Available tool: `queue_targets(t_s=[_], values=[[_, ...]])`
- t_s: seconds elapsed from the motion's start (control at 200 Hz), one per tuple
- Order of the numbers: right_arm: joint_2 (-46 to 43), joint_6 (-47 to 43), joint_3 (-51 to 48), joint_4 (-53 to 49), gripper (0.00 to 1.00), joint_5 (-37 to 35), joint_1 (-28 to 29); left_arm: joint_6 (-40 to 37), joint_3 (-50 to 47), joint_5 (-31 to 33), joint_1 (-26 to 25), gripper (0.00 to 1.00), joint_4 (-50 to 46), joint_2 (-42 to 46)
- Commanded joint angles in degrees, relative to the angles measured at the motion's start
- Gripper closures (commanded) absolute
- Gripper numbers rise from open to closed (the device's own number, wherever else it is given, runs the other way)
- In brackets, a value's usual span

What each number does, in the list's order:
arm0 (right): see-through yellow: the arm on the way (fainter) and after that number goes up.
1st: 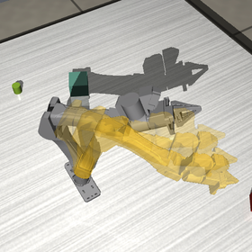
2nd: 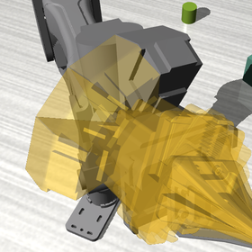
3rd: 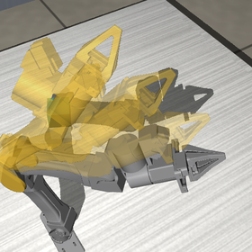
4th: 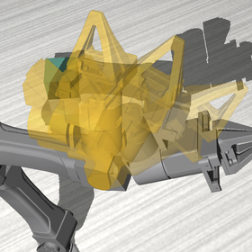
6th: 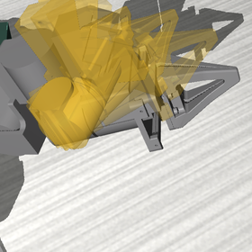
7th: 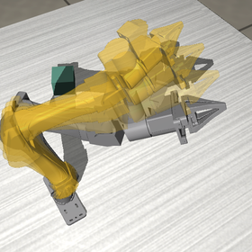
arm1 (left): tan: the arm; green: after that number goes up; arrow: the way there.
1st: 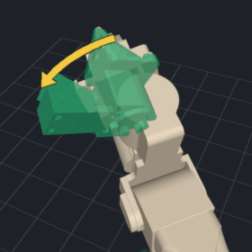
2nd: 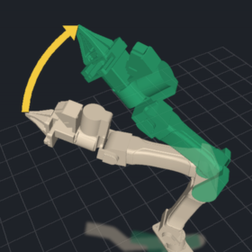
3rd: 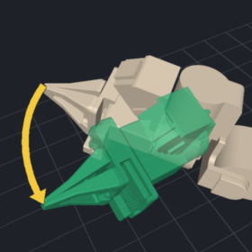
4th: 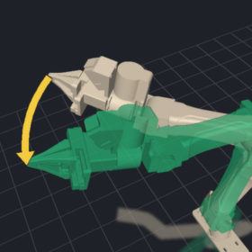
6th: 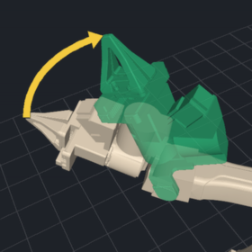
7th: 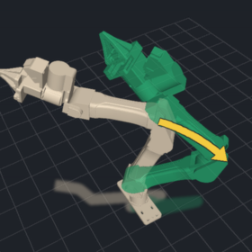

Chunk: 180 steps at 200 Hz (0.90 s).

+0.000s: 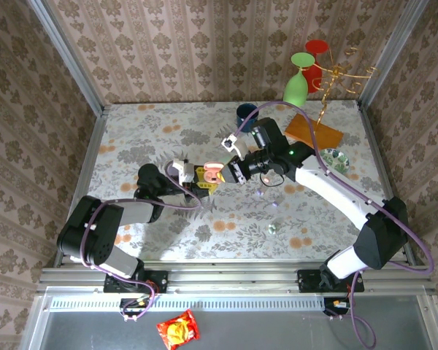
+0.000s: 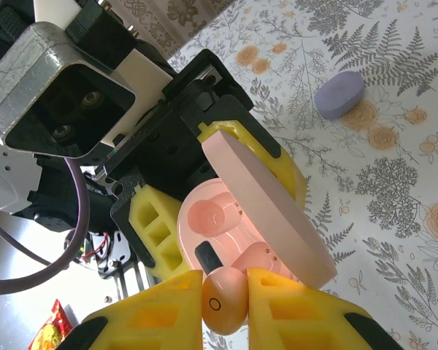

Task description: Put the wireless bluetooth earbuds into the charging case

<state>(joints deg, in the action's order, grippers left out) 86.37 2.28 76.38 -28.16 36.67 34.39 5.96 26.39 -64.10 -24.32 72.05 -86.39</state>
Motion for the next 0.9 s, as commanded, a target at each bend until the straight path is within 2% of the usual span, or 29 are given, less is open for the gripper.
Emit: queue_targets(t_s=[0.0, 0.55, 0.69, 0.895], values=[[0.36, -0.59, -1.7, 3.53, 0.8, -1.16, 0.43, -0.09, 1.73, -1.65, -0.58, 0.65, 2.26, 0.7], [-0.28, -3.34, -4.66, 5.19, 0.76, -3.77, 0.76, 1.16, 2.0, -1.73, -0.71, 0.65, 2.31, 0.96], [-1.33, -2.69, -5.72, 8.25, 0.81, -2.55, 0.85, 1.16, 2.13, -1.39, -0.61, 0.65, 2.3, 0.79], [-4.56, -3.34, -8.36, 11.15, 0.8, -1.75, 0.85, 1.91, 2.26, -1.43, -0.22, 0.66, 2.35, 0.46]])
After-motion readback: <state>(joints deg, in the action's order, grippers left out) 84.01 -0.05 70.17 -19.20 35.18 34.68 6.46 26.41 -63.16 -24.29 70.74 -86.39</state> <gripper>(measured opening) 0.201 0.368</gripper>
